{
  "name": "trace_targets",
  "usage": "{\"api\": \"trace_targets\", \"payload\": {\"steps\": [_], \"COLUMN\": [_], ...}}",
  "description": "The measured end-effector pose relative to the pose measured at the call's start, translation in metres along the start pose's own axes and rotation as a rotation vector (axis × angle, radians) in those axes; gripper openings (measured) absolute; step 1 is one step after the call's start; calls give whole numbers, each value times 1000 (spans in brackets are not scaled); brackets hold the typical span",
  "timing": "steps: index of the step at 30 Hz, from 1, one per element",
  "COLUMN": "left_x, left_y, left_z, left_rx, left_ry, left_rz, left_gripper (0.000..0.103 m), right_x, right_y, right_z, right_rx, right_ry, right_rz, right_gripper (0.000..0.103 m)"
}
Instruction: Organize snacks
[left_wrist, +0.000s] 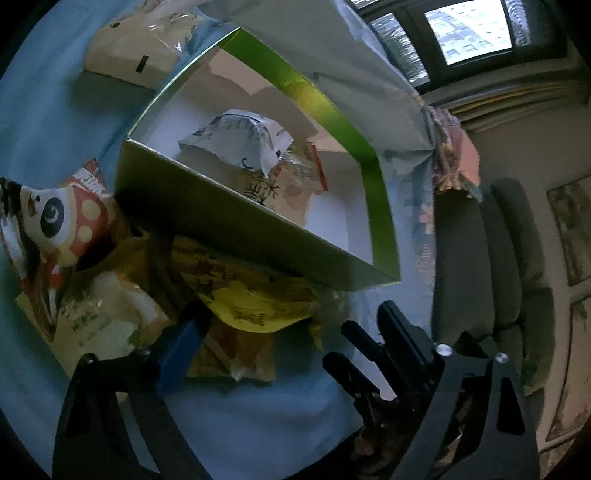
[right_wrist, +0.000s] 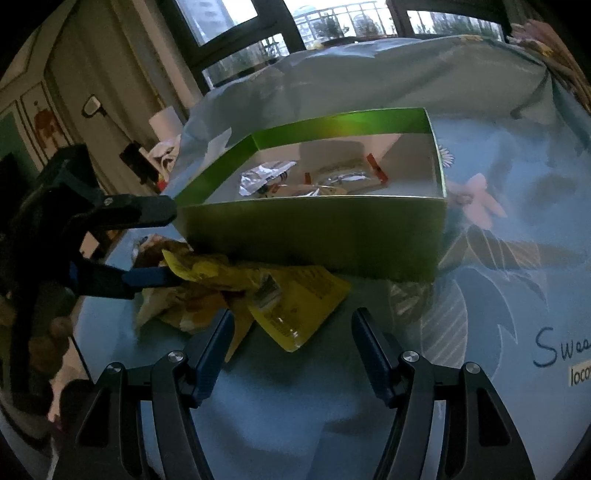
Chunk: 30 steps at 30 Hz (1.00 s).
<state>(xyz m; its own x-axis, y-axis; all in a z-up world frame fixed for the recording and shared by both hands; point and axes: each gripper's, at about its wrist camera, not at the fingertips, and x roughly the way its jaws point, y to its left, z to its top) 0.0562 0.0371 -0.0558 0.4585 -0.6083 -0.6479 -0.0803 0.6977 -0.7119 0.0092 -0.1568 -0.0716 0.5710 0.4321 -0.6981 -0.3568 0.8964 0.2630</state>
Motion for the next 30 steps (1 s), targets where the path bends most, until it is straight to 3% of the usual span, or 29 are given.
{"api": "trace_targets", "payload": {"steps": [5, 11, 15, 19, 24, 30], "left_x": [4, 6, 4, 3, 3, -4], "left_y": [8, 19, 17, 18, 18, 2], "left_z": [2, 5, 4, 2, 0, -11], "left_rx": [-21, -64, -51, -36, -18, 32], "left_ry": [10, 26, 27, 20, 14, -3], "left_rz": [48, 49, 66, 93, 95, 72], "left_gripper": [62, 53, 49, 34, 35, 34], "right_x": [10, 21, 27, 24, 26, 10], "right_y": [4, 13, 17, 20, 30, 26], "right_z": [1, 6, 12, 13, 11, 7], "right_rx": [-41, -111, -159, -190, -250, -212], "right_ry": [15, 20, 15, -5, -10, -55], "right_rz": [-20, -41, -60, -59, -93, -83], "right_gripper": [67, 63, 48, 29, 23, 22]}}
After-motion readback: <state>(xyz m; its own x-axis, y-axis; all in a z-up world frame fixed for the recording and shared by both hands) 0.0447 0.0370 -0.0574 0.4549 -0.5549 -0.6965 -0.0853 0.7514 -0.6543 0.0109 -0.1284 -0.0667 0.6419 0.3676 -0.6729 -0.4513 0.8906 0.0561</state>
